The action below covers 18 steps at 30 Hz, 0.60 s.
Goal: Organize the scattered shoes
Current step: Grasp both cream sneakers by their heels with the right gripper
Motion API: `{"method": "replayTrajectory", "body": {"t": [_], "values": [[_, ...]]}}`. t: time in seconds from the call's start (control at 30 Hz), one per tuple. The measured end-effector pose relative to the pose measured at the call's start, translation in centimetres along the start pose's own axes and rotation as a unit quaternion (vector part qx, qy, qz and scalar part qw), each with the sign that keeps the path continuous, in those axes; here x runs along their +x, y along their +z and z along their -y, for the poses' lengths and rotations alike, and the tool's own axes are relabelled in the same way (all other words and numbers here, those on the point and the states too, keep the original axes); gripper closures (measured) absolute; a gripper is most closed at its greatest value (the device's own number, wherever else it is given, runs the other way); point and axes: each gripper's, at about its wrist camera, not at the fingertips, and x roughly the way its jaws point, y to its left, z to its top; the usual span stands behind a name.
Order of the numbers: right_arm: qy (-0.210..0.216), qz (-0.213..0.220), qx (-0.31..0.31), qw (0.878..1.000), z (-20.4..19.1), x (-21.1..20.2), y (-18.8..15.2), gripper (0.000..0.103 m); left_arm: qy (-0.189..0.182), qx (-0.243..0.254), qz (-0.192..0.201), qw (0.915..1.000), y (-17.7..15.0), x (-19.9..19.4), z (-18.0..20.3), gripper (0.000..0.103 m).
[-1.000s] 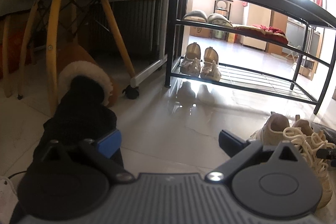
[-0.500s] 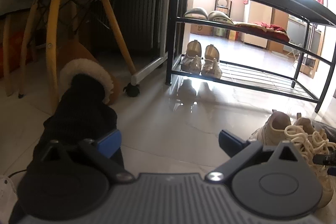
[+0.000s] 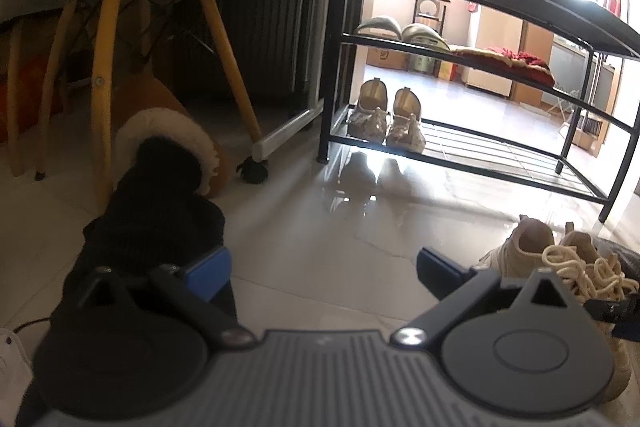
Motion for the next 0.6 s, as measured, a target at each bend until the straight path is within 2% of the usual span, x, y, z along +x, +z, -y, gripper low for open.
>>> {"method": "replayTrajectory", "body": {"t": [0.07,0.23,0.3,0.43,0.47,0.6], "values": [[0.011,0.023,0.004,1.0,-0.3,-1.0,1.2,0.005,-0.001,0.001,0.002,1.0,0.0,-0.1,0.0,0.003],[0.015,0.025,-0.031,0.999,-2.2,-0.6,5.7,0.007,-0.006,-0.001,0.0,1.0,0.0,0.1,0.1,0.003],[-0.001,0.004,-0.043,0.999,-2.7,1.4,7.1,0.016,-0.007,-0.001,-0.001,1.0,0.0,0.1,0.1,0.003],[-0.033,-0.038,-0.066,0.997,-3.7,5.5,9.7,0.022,-0.01,-0.006,0.002,0.9999,0.0,0.1,-0.1,0.003],[-0.038,-0.047,-0.065,0.996,-4.0,6.2,9.6,0.026,-0.011,-0.01,0.002,0.9999,0.1,0.1,-0.3,0.003],[-0.063,-0.084,-0.066,0.992,-4.6,9.6,9.4,0.027,-0.014,-0.022,0.002,0.9997,0.2,0.1,-0.7,0.003]]}}
